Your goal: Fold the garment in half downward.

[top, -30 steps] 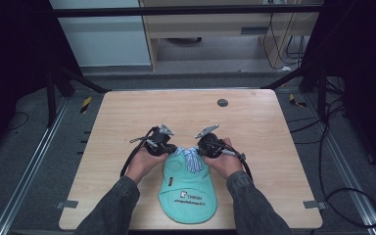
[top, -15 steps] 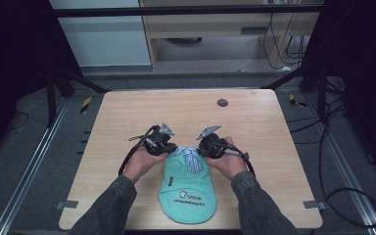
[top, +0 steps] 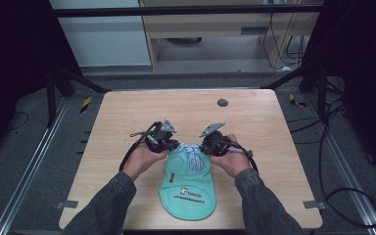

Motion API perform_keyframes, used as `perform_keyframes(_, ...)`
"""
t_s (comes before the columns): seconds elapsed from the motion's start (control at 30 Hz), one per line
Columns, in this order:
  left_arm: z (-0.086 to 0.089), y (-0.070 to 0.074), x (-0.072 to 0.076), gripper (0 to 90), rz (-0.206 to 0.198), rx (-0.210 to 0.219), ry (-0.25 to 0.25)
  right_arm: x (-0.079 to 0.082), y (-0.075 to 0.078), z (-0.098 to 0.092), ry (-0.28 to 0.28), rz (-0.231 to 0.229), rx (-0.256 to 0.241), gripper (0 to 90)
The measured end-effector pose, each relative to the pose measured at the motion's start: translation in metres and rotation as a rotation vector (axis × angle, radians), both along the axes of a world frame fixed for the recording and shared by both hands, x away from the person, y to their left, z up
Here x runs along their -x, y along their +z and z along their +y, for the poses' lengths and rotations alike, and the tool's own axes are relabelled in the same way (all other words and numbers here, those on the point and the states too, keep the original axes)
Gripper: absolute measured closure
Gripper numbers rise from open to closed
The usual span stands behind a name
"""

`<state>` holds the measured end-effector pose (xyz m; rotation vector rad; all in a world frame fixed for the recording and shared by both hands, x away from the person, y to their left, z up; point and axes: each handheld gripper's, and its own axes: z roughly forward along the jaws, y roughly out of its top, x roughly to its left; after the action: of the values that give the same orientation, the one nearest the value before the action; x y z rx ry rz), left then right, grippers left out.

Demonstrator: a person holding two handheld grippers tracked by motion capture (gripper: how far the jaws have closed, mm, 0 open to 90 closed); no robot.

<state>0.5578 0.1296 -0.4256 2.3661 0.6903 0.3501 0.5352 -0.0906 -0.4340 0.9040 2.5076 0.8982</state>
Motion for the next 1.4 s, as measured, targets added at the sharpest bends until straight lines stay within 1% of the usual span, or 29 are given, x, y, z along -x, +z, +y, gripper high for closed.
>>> perform_keyframes(0.1, 0.002, 0.001, -0.003, 85.2, 0.005, 0.008, -0.004, -0.005, 0.001, -0.002, 0.003, 0.000, 0.000, 83.5)
perform_keyframes(0.23, 0.003, 0.007, -0.005, 85.1, -0.009, 0.005, -0.012, -0.009, 0.008, -0.002, 0.021, -0.017, 0.007, 83.5)
perform_keyframes(0.3, 0.005, 0.011, -0.005, 85.1, -0.017, 0.005, -0.013, -0.009, 0.012, -0.002, 0.028, -0.025, 0.010, 83.4)
perform_keyframes(0.4, 0.006, 0.015, -0.003, 85.1, -0.030, 0.021, -0.003, -0.007, 0.018, -0.001, 0.043, -0.039, 0.008, 83.5)
perform_keyframes(0.47, 0.006, 0.018, -0.001, 85.1, -0.040, 0.021, -0.005, -0.006, 0.021, -0.001, 0.049, -0.049, 0.010, 83.5)
perform_keyframes(0.57, 0.007, 0.022, 0.001, 85.1, -0.048, 0.017, -0.004, -0.003, 0.026, -0.001, 0.048, -0.062, 0.013, 83.4)
perform_keyframes(0.6, 0.006, 0.023, 0.002, 85.1, -0.051, 0.023, 0.002, -0.002, 0.027, -0.001, 0.051, -0.068, 0.013, 83.4)
perform_keyframes(0.7, 0.006, 0.027, 0.004, 85.1, -0.062, 0.015, -0.003, -0.001, 0.030, -0.001, 0.044, -0.071, 0.013, 83.4)
perform_keyframes(0.73, 0.006, 0.029, 0.004, 85.1, -0.066, 0.003, -0.009, 0.000, 0.031, -0.001, 0.044, -0.076, 0.011, 83.4)
perform_keyframes(0.77, 0.005, 0.030, 0.004, 85.1, -0.070, 0.006, -0.008, 0.000, 0.033, -0.001, 0.046, -0.080, 0.011, 83.4)
perform_keyframes(0.83, 0.005, 0.031, 0.003, 85.1, -0.076, 0.008, -0.003, -0.001, 0.035, -0.001, 0.045, -0.084, 0.009, 83.4)
perform_keyframes(1.1, 0.006, 0.035, -0.005, 85.1, -0.081, 0.005, -0.012, -0.008, 0.040, -0.001, 0.057, -0.091, 0.014, 83.4)
perform_keyframes(1.2, 0.006, 0.039, -0.004, 85.1, -0.097, 0.009, -0.013, -0.008, 0.043, -0.001, 0.056, -0.096, 0.015, 83.4)
perform_keyframes(1.33, 0.006, 0.046, -0.002, 85.0, -0.127, 0.010, -0.015, -0.007, 0.048, -0.002, 0.050, -0.116, 0.012, 83.4)
perform_keyframes(1.4, 0.006, 0.047, -0.002, 85.0, -0.131, 0.009, -0.019, -0.006, 0.051, -0.002, 0.047, -0.127, 0.013, 83.3)
